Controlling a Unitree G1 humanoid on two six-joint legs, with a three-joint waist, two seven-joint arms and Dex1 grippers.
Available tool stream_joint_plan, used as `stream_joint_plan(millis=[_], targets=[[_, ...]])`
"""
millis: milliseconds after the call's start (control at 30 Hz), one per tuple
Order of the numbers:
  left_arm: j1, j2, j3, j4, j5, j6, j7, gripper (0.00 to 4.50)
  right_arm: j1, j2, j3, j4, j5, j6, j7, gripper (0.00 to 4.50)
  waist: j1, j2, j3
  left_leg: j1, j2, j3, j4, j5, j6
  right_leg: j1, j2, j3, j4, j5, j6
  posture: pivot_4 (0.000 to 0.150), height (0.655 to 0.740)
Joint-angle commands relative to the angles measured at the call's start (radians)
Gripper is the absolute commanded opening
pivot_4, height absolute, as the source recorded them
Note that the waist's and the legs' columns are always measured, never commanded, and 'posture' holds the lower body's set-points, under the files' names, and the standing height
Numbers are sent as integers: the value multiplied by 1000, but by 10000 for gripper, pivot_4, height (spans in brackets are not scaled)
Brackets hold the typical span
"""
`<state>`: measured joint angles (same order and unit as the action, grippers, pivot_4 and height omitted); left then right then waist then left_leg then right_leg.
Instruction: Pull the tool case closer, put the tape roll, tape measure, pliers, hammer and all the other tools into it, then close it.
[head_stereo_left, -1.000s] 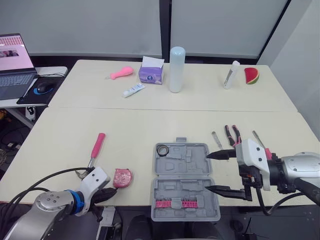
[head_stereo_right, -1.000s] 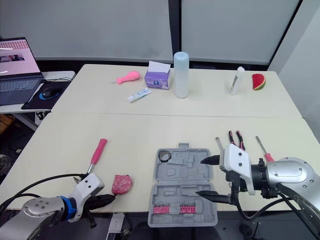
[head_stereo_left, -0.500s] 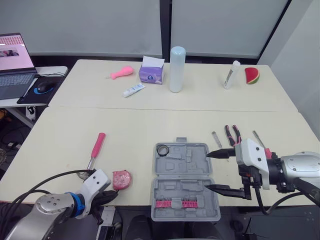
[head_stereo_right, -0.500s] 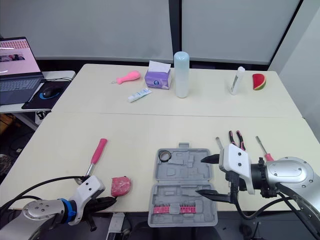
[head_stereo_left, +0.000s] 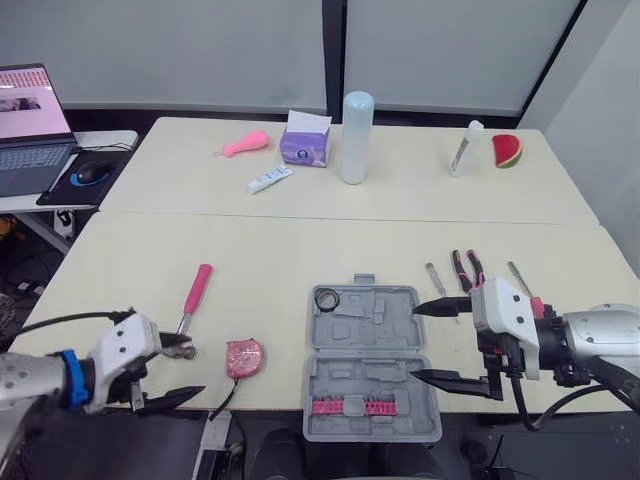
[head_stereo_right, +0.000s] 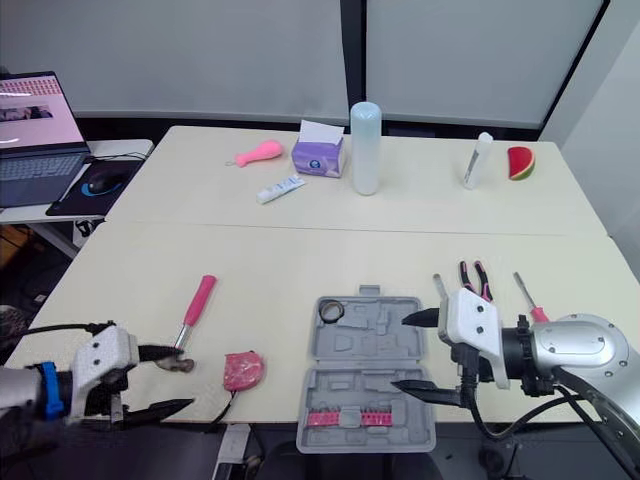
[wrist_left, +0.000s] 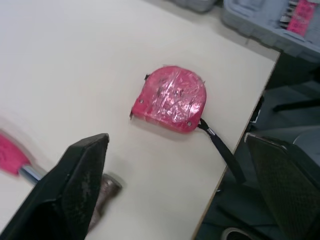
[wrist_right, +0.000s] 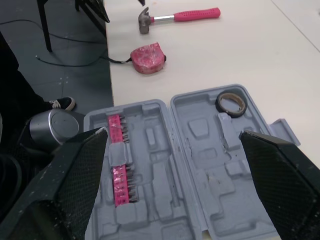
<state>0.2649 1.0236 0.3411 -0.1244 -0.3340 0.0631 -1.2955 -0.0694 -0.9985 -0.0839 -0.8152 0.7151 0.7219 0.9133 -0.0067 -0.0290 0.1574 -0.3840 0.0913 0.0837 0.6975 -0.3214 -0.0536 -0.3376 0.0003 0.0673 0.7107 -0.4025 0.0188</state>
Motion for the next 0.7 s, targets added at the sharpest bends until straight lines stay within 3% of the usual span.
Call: stream_joint_plan(millis=[33,300,700], targets=[[-136,6,-103,145,36,-192,-122,44716,-36,16,19,-35,34,-1,-5,45000,0,1,1,0,0,0,0,0,0,0,0,0,0,0,0,1500,7075],[-393,-71,-330,340,99,-340,-237,44716,-130,61,101,-43,53,27,-34,45000,-9,1,1,-15,2,3,2,2,-4,-17,0,1,5,0,0,1500,7075],[-399,-118,-394,389,159,-286,-139,44716,-135,58,141,-61,31,30,-57,45000,-25,1,1,-15,3,1,4,2,-3,-17,0,-2,8,0,0,1500,7075]])
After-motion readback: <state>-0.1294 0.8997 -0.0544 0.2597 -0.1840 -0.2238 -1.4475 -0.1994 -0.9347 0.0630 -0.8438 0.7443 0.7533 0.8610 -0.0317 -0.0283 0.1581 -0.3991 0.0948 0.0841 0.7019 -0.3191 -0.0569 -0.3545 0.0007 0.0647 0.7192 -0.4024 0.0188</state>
